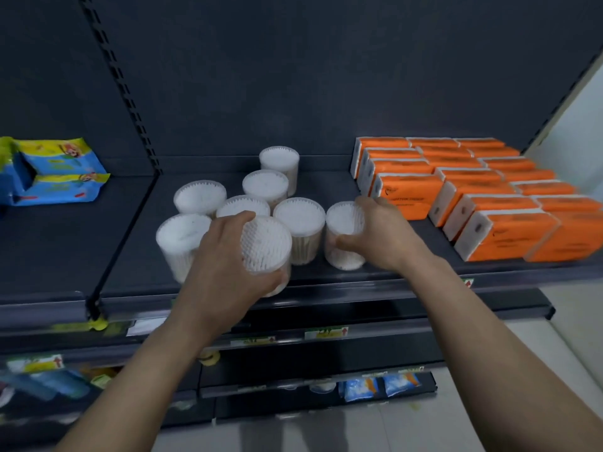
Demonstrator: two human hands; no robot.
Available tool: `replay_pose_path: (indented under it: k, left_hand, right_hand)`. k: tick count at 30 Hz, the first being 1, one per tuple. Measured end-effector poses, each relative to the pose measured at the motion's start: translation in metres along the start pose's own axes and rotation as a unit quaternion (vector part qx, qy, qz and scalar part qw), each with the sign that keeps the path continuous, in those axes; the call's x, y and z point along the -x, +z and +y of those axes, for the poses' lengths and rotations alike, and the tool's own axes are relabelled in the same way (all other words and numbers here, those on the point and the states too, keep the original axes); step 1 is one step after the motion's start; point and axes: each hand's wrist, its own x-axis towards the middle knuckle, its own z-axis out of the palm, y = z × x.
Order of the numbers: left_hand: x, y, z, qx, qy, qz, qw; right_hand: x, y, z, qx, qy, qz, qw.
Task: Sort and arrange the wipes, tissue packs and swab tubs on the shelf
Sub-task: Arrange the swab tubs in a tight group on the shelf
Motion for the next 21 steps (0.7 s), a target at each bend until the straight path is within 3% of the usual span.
replay_pose_path:
  k: [6, 10, 15, 21]
  left_hand:
    - [0.009, 0.008, 0.012, -0.009, -0.052, 0.052, 0.997]
    - [0.014, 0.009, 0.021, -0.033, -0.073, 0.089, 0.993]
    - [0.026, 0.005, 0.023, -0.044, -0.116, 0.125, 0.984]
    - [0.026, -0.007, 0.005, -0.052, -0.134, 0.125, 0.982]
  right_hand:
    - [-0.006, -0.006, 0.011, 0.058, -0.102, -0.024, 0.993]
    - [-0.015, -0.011, -0.001, 0.036, -0.189, -0.028, 0.981]
    - [-0.031, 0.005, -0.016, 0.068, -0.22, -0.072, 0.97]
    - [-0.041, 0.021, -0.027, 0.095, -0.219, -0.022, 0.971]
